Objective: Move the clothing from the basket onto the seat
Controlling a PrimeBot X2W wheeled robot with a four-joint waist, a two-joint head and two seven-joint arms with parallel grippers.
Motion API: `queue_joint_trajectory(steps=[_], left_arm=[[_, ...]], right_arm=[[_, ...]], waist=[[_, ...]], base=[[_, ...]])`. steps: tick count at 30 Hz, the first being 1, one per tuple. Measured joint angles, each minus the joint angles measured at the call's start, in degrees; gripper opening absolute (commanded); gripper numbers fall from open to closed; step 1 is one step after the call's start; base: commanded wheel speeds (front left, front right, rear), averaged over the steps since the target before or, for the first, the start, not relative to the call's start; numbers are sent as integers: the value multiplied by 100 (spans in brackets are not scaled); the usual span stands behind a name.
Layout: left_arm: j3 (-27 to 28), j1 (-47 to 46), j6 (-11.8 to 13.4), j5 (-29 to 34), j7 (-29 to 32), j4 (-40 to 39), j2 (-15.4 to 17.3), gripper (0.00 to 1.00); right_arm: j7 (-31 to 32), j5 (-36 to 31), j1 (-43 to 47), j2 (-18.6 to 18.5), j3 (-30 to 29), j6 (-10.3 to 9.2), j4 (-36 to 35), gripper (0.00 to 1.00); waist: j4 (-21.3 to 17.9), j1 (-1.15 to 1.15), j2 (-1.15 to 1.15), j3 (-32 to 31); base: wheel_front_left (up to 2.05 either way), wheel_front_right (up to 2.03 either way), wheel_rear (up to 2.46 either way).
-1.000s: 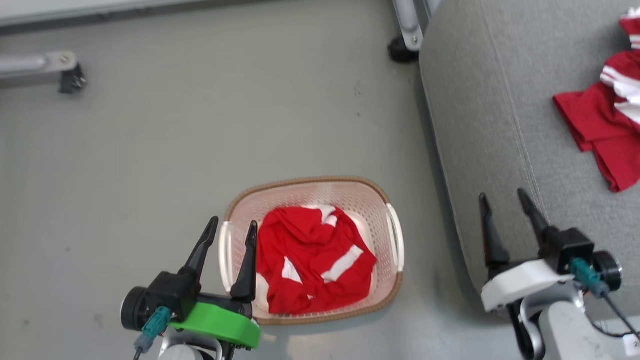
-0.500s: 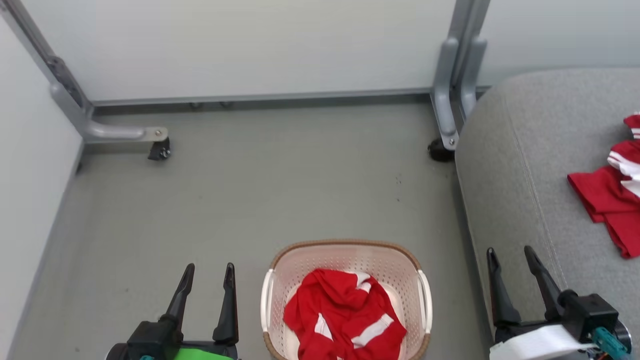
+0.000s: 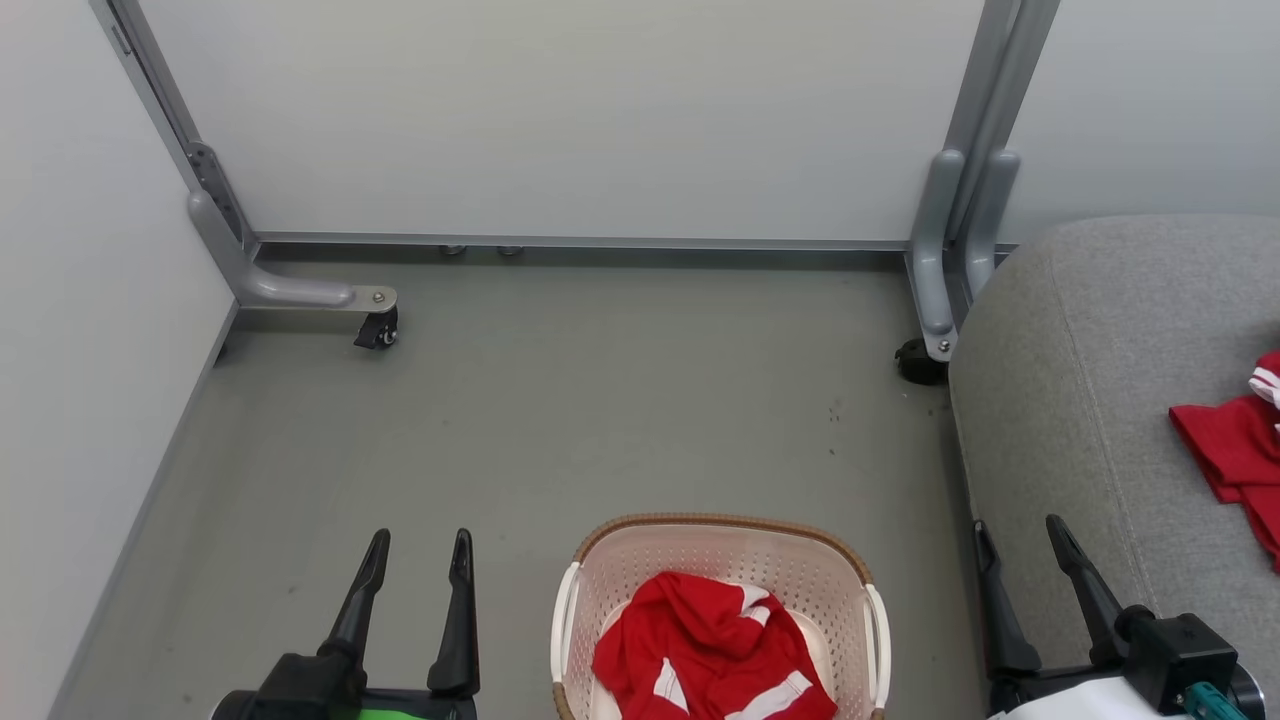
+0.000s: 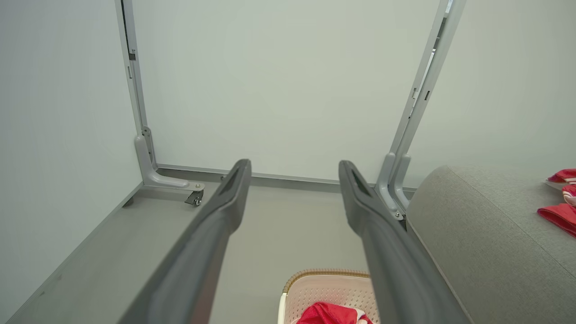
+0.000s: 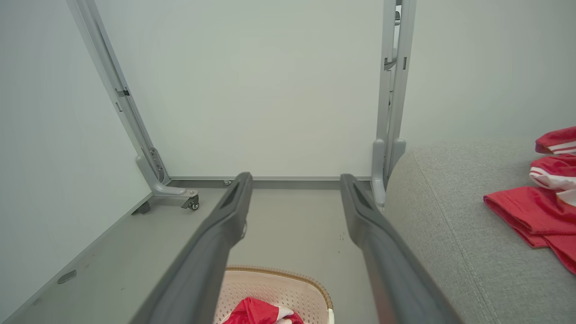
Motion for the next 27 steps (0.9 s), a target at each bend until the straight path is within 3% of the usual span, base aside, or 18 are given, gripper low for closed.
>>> queue_joint_trajectory(steps=[27], left_arm=[[-79, 1, -47, 250, 0, 4, -1, 100]], right_arm=[[0, 1, 3, 0, 13, 0, -2, 100]], waist=[[80, 1, 0, 57]], base=[[0, 0, 0]])
